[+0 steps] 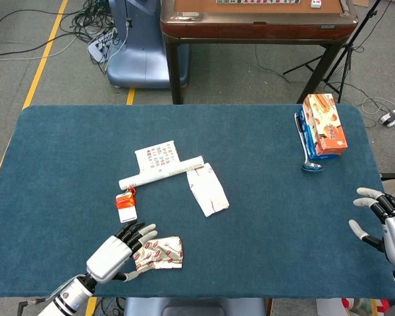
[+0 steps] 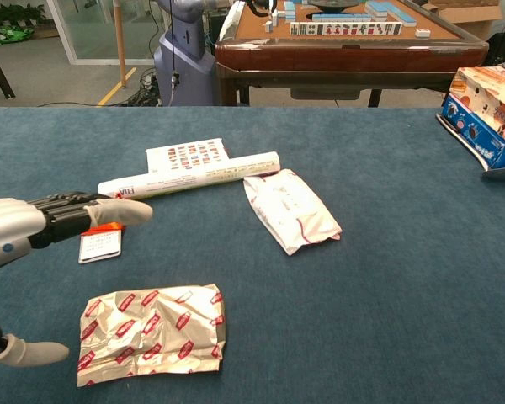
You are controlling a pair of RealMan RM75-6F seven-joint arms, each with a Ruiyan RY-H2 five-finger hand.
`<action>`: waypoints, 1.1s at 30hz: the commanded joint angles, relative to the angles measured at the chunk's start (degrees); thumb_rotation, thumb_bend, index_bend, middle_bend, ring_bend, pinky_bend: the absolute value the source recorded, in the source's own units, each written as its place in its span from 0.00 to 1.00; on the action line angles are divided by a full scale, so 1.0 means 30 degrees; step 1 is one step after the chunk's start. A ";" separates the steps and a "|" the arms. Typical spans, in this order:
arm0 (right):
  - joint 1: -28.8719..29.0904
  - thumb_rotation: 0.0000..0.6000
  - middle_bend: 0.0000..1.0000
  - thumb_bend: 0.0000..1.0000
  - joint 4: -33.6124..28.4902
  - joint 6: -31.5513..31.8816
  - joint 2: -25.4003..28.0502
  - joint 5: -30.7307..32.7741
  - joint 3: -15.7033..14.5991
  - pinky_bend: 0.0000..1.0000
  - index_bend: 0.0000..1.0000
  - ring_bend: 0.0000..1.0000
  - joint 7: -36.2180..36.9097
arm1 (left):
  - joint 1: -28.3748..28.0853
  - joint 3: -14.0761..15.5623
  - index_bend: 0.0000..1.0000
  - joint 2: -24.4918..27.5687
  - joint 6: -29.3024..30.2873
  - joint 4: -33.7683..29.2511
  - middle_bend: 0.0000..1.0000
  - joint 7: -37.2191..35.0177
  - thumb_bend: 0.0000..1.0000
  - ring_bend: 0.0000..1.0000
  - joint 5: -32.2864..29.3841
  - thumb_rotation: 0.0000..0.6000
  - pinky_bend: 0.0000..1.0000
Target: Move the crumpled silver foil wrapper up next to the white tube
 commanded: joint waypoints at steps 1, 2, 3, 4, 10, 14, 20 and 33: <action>-0.0063 1.00 0.33 0.15 -0.0072 0.0041 0.0042 0.0106 0.0065 0.54 0.44 0.33 -0.0004 | -0.0382 -0.0317 0.00 -0.0582 -0.0636 -0.0012 0.00 0.0904 0.00 0.00 -0.0640 1.00 0.00; -0.0088 1.00 0.33 0.15 -0.0101 0.0050 0.0079 0.0148 0.0085 0.54 0.44 0.33 0.0027 | -0.0491 -0.0423 0.00 -0.0768 -0.0816 0.0026 0.00 0.1163 0.00 0.00 -0.0870 1.00 0.00; -0.0105 1.00 0.33 0.15 -0.0115 0.0058 0.0103 0.0177 0.0102 0.54 0.44 0.33 0.0045 | -0.0576 -0.0506 0.00 -0.0916 -0.0944 0.0076 0.00 0.1340 0.00 0.00 -0.1042 1.00 0.00; -0.0118 1.00 0.33 0.15 -0.0128 0.0054 0.0124 0.0210 0.0117 0.54 0.44 0.33 0.0061 | -0.0664 -0.0590 0.00 -0.1058 -0.1079 0.0135 0.00 0.1511 0.00 0.00 -0.1226 1.00 0.00; -0.0198 1.00 0.33 0.15 -0.0217 0.0005 0.0270 0.0461 0.0228 0.54 0.44 0.33 0.0228 | -0.1246 -0.1069 0.00 -0.1910 -0.1877 0.0486 0.00 0.2320 0.00 0.00 -0.2423 1.00 0.00; -0.0242 1.00 0.33 0.16 -0.0222 -0.0002 0.0286 0.0650 0.0345 0.54 0.44 0.33 0.0105 | -0.1560 -0.1266 0.00 -0.2333 -0.2261 0.0669 0.00 0.2828 0.00 0.00 -0.3183 1.00 0.00; -0.0311 1.00 0.33 0.16 -0.0267 -0.0013 0.0372 0.0822 0.0444 0.54 0.44 0.33 0.0237 | -0.1910 -0.1461 0.00 -0.2835 -0.2569 0.1163 0.00 0.3532 0.00 0.00 -0.4139 1.00 0.00; -0.0488 1.00 0.33 0.19 -0.0224 0.0225 0.0437 0.1138 0.0745 0.54 0.44 0.33 0.0559 | -0.2766 -0.1824 0.00 -0.4046 -0.2943 0.2637 0.00 0.4997 0.00 0.00 -0.5538 1.00 0.00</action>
